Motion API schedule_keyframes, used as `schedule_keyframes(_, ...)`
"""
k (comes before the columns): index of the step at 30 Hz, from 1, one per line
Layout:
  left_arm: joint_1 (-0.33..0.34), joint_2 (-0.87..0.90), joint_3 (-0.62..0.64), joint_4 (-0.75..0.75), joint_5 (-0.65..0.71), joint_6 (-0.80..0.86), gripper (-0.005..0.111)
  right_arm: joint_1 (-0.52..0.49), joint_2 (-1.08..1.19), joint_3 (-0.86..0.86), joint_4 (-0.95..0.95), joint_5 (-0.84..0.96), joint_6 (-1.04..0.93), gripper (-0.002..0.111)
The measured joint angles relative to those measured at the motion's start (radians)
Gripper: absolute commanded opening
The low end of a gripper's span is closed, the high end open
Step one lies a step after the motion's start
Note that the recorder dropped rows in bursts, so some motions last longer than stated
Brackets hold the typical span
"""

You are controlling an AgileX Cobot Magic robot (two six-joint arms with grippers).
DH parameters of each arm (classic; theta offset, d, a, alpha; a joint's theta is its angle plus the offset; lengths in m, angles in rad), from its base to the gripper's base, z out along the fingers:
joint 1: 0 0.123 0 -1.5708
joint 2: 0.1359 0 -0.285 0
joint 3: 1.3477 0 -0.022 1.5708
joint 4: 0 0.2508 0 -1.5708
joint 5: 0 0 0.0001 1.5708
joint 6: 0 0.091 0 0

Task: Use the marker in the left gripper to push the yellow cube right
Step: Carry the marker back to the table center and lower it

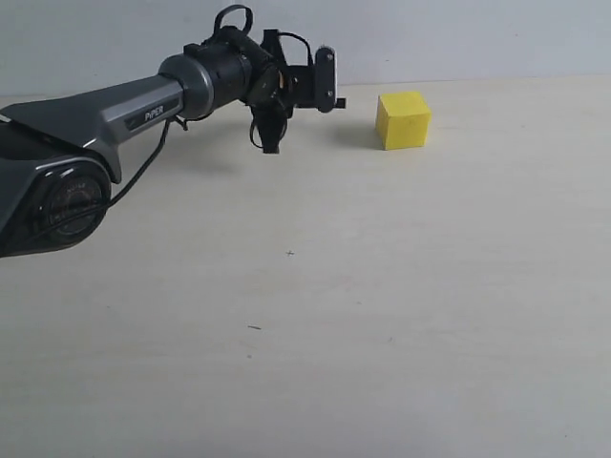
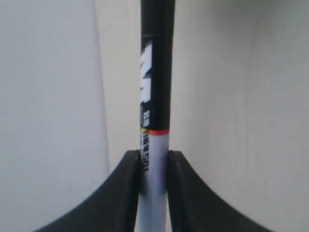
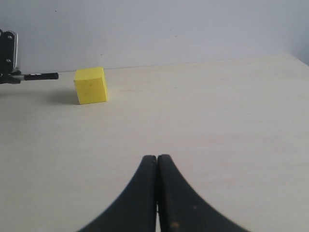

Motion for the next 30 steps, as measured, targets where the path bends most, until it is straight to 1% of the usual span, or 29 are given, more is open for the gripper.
schedule_keyframes(3, 0.006, -0.031, 0.000, 0.103, 0.104, -0.211, 0.000, 0.000, 0.000, 0.000, 0.000, 0.000, 0.000, 0.000)
schedule_keyframes(4, 0.011, -0.057, 0.000, 0.136, 0.178, -0.331, 0.000, 0.000, 0.000, 0.000, 0.000, 0.000, 0.000, 0.000)
schedule_keyframes(5, 0.013, -0.069, 0.000, 0.146, 0.231, -0.406, 0.000, 0.000, 0.000, 0.000, 0.000, 0.000, 0.000, 0.000)
schedule_keyframes(7, 0.013, -0.088, 0.000, 0.147, 0.307, -0.505, 0.000, 0.000, 0.000, 0.000, 0.000, 0.000, 0.000, 0.000)
schedule_keyframes(8, 0.013, -0.102, 0.000, 0.135, 0.410, -0.583, 0.000, 0.000, 0.000, 0.000, 0.000, 0.000, 0.000, 0.000)
schedule_keyframes(9, 0.013, -0.104, 0.000, 0.119, 0.465, -0.606, 0.000, 0.000, 0.000, 0.000, 0.000, 0.000, 0.000, 0.000)
schedule_keyframes(10, 0.013, -0.111, 0.000, 0.059, 0.572, -0.646, 0.000, 0.000, 0.000, 0.000, 0.000, 0.000, 0.000, 0.000)
schedule_keyframes(11, 0.013, -0.113, 0.000, 0.026, 0.599, -0.656, 0.000, 0.000, 0.000, 0.000, 0.000, 0.000, 0.000, 0.000)
schedule_keyframes(12, 0.011, -0.127, 0.006, -0.060, 0.631, -0.688, 0.000, 0.000, 0.000, 0.000, 0.000, 0.000, 0.000, 0.000)
schedule_keyframes(13, 0.003, -0.140, 0.015, -0.091, 0.633, -0.713, 0.000, 0.000, 0.000, 0.000, 0.000, 0.000, 0.000, 0.000)
schedule_keyframes(14, -0.020, -0.173, 0.044, -0.144, 0.641, -0.756, 0.000, 0.000, 0.000, 0.000, 0.000, 0.000, 0.000, 0.000)
schedule_keyframes(19, -0.119, -0.266, 0.148, -0.125, 0.644, -0.916, 0.000, 0.000, 0.000, 0.000, 0.000, 0.000, 0.000, 0.000)
schedule_keyframes(23, -0.191, -0.364, 0.338, -0.121, 0.646, -1.034, 0.000, 0.000, 0.000, 0.000, 0.000, 0.000, 0.000, 0.000)
schedule_keyframes(25, -0.227, -0.430, 0.475, -0.108, 0.648, -1.108, 0.000, 0.000, 0.000, 0.000, 0.000, 0.000, 0.000, 0.000)
schedule_keyframes(26, -0.249, -0.474, 0.554, -0.102, 0.628, -1.162, 0.000, 0.000, 0.000, 0.000, 0.000, 0.000, 0.000, 0.000)
schedule_keyframes(27, -0.263, -0.502, 0.604, -0.099, 0.598, -1.199, 0.000, 0.000, 0.000, 0.000, 0.000, 0.000, 0.000, 0.000)
schedule_keyframes(28, -0.287, -0.545, 0.681, -0.097, 0.525, -1.263, 0.000, 0.000, 0.000, 0.000, 0.000, 0.000, 0.000, 0.000)
schedule_keyframes(30, -0.321, -0.606, 0.779, -0.094, 0.411, -1.372, 0.000, 0.000, 0.000, 0.000, 0.000, 0.000, 0.000, 0.000)
